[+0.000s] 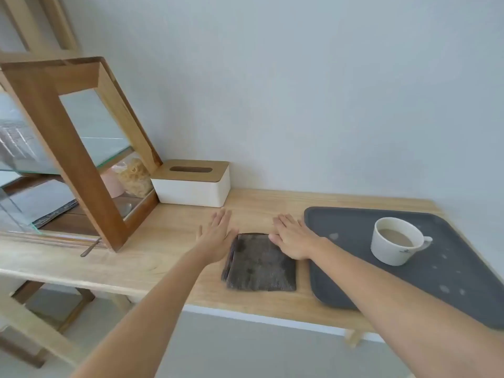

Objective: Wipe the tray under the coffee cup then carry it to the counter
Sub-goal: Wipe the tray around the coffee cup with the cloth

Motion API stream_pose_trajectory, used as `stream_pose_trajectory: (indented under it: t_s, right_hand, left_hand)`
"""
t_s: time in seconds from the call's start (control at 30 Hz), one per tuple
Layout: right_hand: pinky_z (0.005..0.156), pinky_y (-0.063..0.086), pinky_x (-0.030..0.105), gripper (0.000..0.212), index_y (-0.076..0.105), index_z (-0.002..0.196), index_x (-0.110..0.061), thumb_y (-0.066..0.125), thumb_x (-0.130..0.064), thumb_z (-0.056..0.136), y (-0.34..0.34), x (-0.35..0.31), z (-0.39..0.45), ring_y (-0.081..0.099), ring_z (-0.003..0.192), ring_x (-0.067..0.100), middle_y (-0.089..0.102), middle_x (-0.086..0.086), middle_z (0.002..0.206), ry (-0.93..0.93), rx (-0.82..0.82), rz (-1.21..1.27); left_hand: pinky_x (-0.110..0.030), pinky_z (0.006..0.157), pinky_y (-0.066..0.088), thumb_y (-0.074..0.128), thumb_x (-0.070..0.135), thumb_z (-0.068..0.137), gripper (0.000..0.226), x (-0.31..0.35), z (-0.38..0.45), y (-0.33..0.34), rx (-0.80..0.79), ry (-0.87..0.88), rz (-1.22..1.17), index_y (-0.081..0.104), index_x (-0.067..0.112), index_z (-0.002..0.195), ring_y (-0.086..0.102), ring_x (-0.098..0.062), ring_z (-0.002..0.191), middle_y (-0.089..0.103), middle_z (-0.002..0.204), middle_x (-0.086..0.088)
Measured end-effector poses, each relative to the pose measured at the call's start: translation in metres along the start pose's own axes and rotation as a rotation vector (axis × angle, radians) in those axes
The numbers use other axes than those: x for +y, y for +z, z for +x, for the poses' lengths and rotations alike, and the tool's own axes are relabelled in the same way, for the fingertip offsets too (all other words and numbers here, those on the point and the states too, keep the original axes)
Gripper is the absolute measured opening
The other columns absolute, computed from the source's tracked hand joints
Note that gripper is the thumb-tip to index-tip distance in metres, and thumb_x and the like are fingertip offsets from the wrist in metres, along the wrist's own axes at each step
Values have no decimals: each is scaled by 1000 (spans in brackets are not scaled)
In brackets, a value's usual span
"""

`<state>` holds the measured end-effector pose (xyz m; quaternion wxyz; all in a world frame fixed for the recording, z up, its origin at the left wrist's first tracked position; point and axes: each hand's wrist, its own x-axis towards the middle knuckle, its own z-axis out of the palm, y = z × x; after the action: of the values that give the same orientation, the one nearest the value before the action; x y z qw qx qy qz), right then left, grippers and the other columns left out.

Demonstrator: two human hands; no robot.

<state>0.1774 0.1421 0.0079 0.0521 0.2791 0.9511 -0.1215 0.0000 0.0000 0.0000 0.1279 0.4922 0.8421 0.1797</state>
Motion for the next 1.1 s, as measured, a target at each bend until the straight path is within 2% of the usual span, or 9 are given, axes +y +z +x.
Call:
stream_pose_trajectory:
  t_s: [0.1, 0.2, 0.37, 0.53, 0.7, 0.83, 0.97, 1.03, 1.1]
  right_hand:
    - [121, 5, 46, 62, 13, 150, -7, 22, -42, 100, 14, 4, -7, -1, 149, 29, 7, 14, 161, 43, -8, 1]
    - [118, 16, 43, 56, 31, 142, -6, 29, -41, 100, 24, 3, -12, 20, 142, 32, 31, 15, 152, 42, 93, 42]
    - [89, 44, 37, 29, 45, 116, -8, 45, -29, 97, 28, -6, -23, 51, 108, 29, 54, 12, 117, 6, 269, 264]
    - [82, 49, 39, 21, 49, 104, -8, 56, -24, 92, 13, -9, -43, 56, 92, 24, 59, 8, 104, -17, 390, 557]
    - [79, 38, 22, 23, 57, 108, -11, 63, -19, 88, -33, 14, -69, 55, 95, 14, 64, 2, 106, 24, 556, 660]
    - [73, 36, 28, 26, 55, 111, -14, 63, -20, 88, -56, 48, -82, 50, 85, 19, 57, 3, 96, 140, 568, 564]
    - [80, 44, 35, 32, 49, 119, -16, 60, -21, 89, -45, 73, -103, 54, 98, 24, 56, 6, 114, 193, 480, 384]
    - [79, 46, 36, 31, 49, 121, -17, 57, -23, 91, -39, 84, -124, 56, 95, 22, 56, 3, 113, 179, 513, 342]
    - [78, 49, 35, 21, 55, 112, -18, 55, -24, 92, -37, 100, -152, 60, 90, 19, 61, -2, 106, 123, 675, 345]
  left_hand:
    - [-54, 117, 0, 22, 49, 98, 62, 6, -7, 21, -72, -15, -56, 2, 26, 151, -8, -17, 148, -3, 162, 1]
    - [-52, 117, -3, 24, 52, 96, 64, 9, -14, 41, -96, -41, -40, 4, 27, 151, -7, -20, 148, 2, 162, -2]
    - [-45, 114, 14, 39, 49, 94, 64, 11, -22, 53, 68, 19, -37, 16, 28, 150, 23, -20, 142, 30, 152, -2]
    - [-36, 101, 43, 61, 19, 88, 63, 20, -35, 47, 243, 142, -398, 35, 42, 140, 52, -11, 107, 50, 122, 4]
    - [-36, 92, 52, 64, 11, 87, 55, 61, -37, 26, 279, 179, -734, 52, 47, 127, 62, -17, 106, 55, 123, 7]
    - [-37, 93, 52, 67, 15, 85, 45, 109, -31, 25, 234, 171, -745, 60, 40, 122, 61, -17, 105, 55, 119, 5]
    - [-40, 101, 45, 66, 15, 85, 46, 140, -30, 50, 139, 150, -488, 56, 30, 127, 54, -19, 108, 49, 120, -2]
    - [-41, 111, 34, 63, 26, 87, 54, 149, -34, 67, 100, 106, -272, 44, 27, 138, 36, -29, 132, 31, 142, -11]
    - [-48, 116, 15, 50, 46, 91, 64, 160, -40, 79, 123, 135, -15, 23, 33, 147, 0, -34, 145, -1, 157, -14]
